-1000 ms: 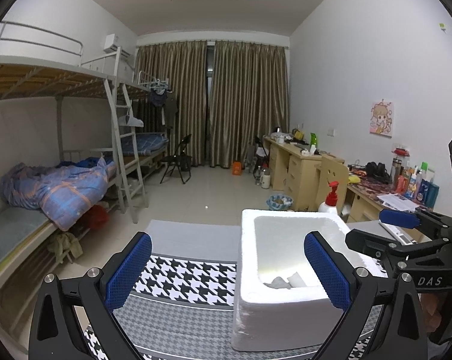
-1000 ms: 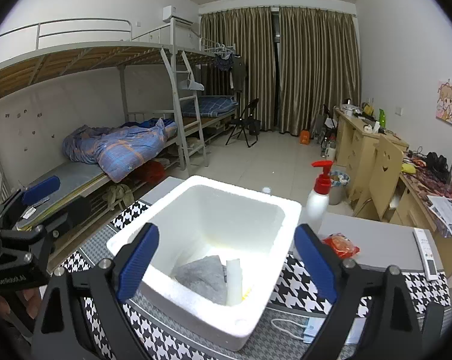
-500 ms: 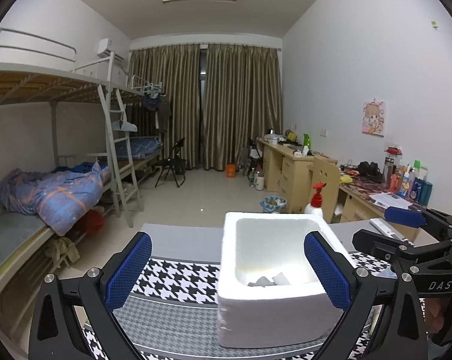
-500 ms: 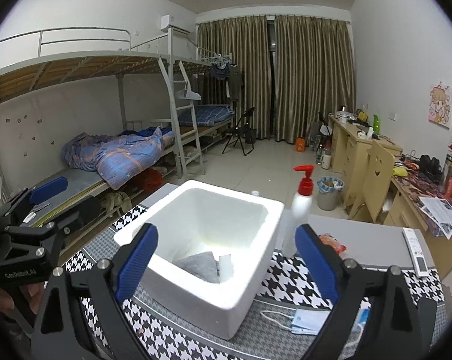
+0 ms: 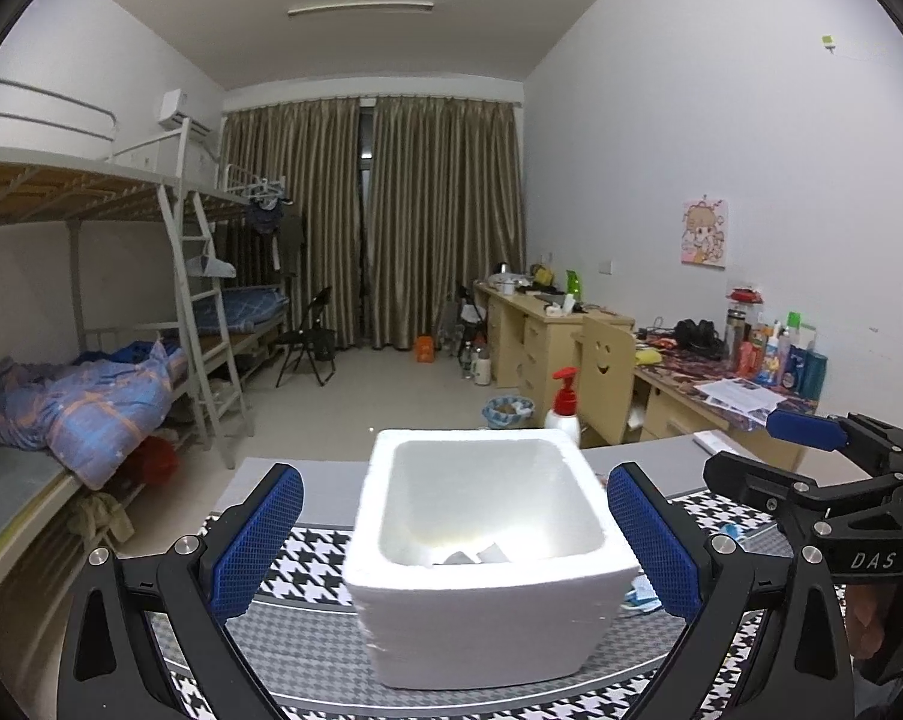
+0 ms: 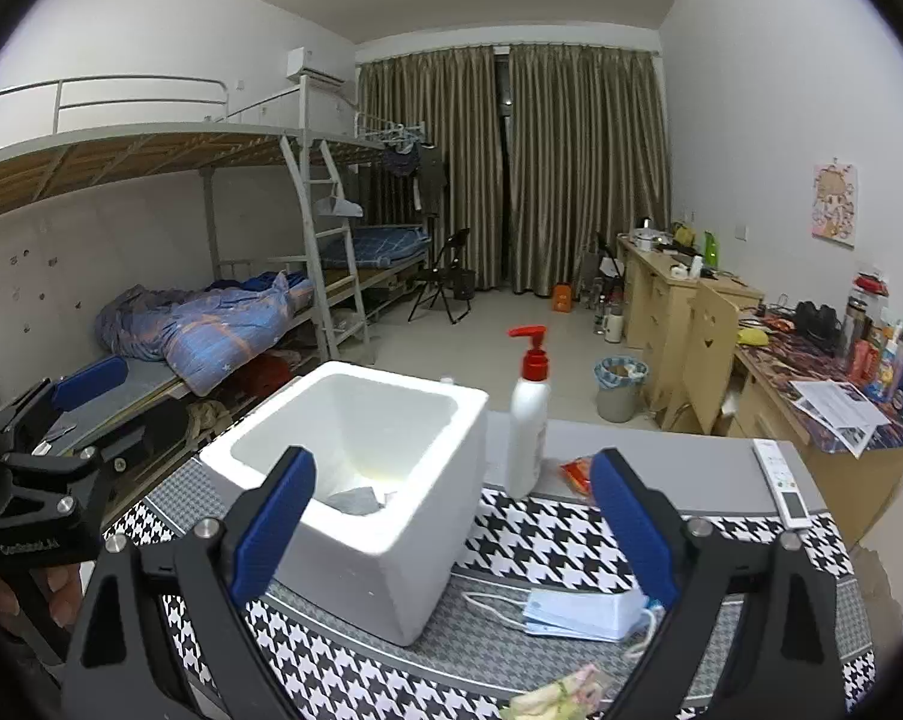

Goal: Organize soft objects
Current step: 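Move both open grippers away from the box back over the table items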

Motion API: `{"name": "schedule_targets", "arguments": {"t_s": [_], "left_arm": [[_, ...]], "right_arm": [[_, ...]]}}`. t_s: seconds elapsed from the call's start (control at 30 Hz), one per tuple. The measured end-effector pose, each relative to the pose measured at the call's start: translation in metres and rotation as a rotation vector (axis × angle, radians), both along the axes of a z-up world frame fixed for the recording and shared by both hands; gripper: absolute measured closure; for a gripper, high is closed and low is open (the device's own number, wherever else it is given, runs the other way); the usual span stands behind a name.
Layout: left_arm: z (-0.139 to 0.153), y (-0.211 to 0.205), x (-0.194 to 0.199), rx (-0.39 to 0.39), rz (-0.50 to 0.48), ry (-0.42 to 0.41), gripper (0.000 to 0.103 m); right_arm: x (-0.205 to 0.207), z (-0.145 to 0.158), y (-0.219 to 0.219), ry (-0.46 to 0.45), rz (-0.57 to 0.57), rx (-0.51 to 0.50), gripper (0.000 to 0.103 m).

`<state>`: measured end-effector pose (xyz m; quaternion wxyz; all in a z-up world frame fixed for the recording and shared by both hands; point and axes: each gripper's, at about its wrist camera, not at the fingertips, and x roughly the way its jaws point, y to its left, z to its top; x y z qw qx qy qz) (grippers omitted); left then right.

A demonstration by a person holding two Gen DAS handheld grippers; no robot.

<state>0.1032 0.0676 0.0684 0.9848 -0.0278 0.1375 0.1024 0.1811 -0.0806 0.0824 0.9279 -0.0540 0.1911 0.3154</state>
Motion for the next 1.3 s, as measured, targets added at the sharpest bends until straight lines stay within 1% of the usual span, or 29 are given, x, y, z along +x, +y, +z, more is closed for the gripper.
{"name": "schedule_targets", "arguments": {"t_s": [0.63,0.83,1.07,1.3], "left_arm": [[-0.005,-0.05,0.013,0.003,-0.115,0.023,0.001],[-0.01,-0.063,0.017,0.0,-0.148,0.032,0.001],[-0.018,-0.079,0.023,0.005,-0.2,0.056,0.001],[-0.026,-0.089,0.031,-0.005,-0.23,0.084,0.001]], "right_arm": [[0.001,-0.01,-0.054,0.003,-0.106,0.004,0.008],[0.002,-0.014,-0.067,0.009,-0.13,-0.004,0.008],[0.008,-0.019,-0.081,0.023,-0.158,-0.003,0.008],[0.012,-0.024,-0.089,0.039,-0.174,-0.003,0.008]]}}
